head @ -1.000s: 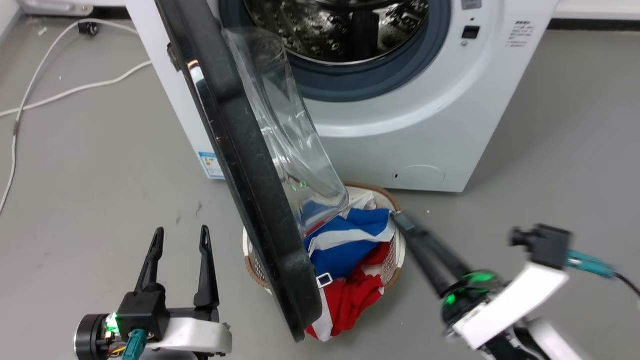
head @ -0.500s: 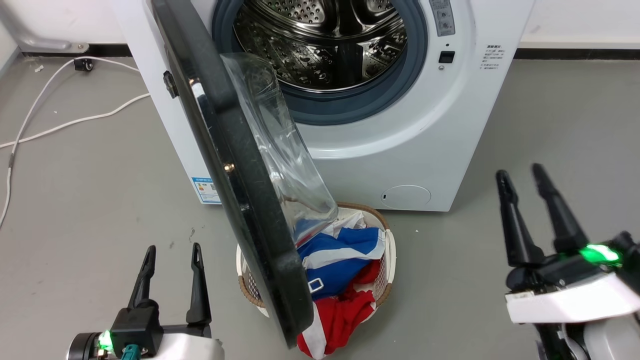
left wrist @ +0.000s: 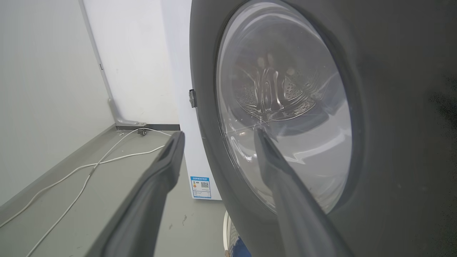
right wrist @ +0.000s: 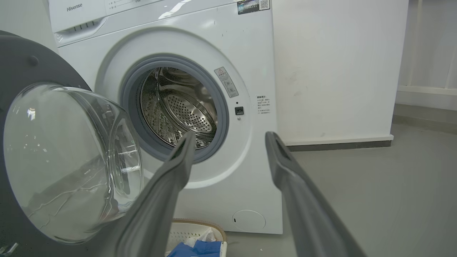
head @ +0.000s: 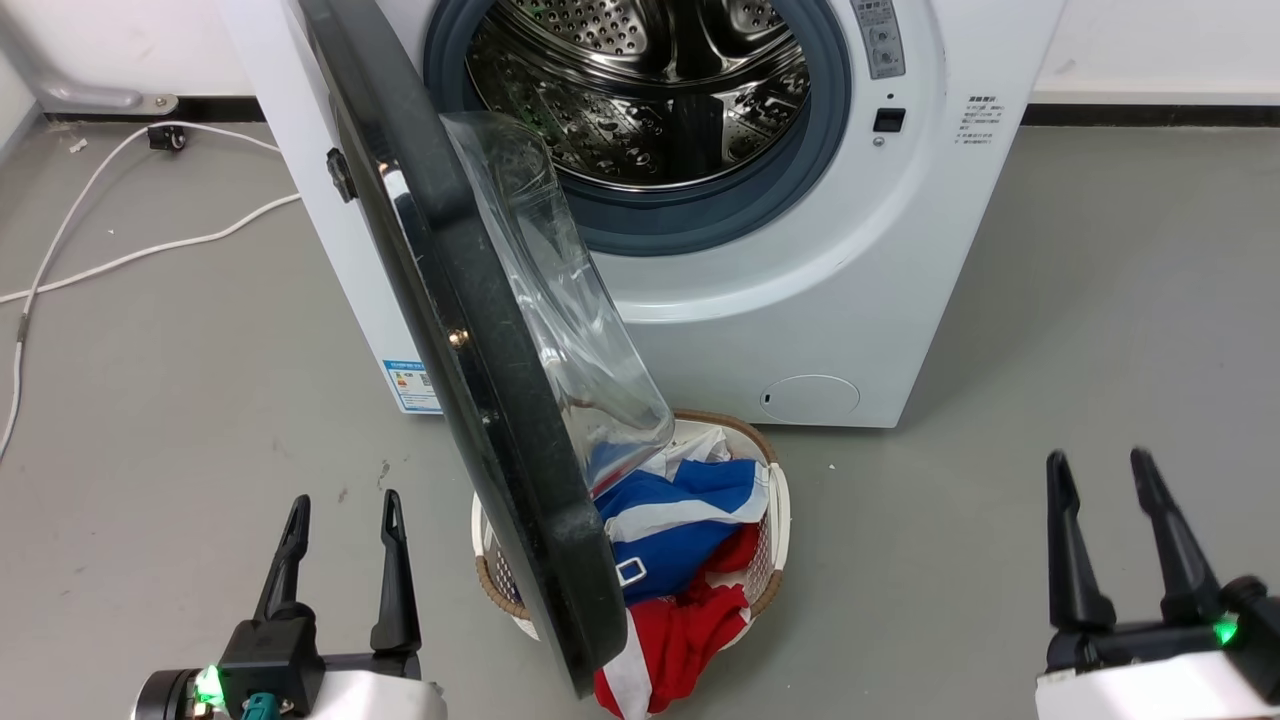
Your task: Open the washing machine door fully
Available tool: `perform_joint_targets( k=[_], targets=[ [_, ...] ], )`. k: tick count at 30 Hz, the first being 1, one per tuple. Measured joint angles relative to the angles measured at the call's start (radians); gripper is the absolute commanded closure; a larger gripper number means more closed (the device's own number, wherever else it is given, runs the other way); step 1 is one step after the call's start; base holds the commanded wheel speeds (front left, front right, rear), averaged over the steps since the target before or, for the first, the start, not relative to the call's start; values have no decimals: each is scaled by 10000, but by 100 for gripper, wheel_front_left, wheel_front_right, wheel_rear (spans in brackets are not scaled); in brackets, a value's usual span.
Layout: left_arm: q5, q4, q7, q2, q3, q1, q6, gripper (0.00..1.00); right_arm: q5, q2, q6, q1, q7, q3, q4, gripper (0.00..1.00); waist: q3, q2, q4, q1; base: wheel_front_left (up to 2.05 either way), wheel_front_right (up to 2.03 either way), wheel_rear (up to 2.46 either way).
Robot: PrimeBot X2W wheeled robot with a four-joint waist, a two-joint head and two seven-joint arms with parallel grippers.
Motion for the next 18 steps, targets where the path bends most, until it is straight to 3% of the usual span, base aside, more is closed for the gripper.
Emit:
perform_joint_targets(
  k=[18],
  targets=[
    [-33, 86, 0, 0, 42, 43, -25, 0, -662, 134, 0, 686, 0, 69, 721, 0, -40, 0, -38, 1, 0, 0, 0]
  ],
)
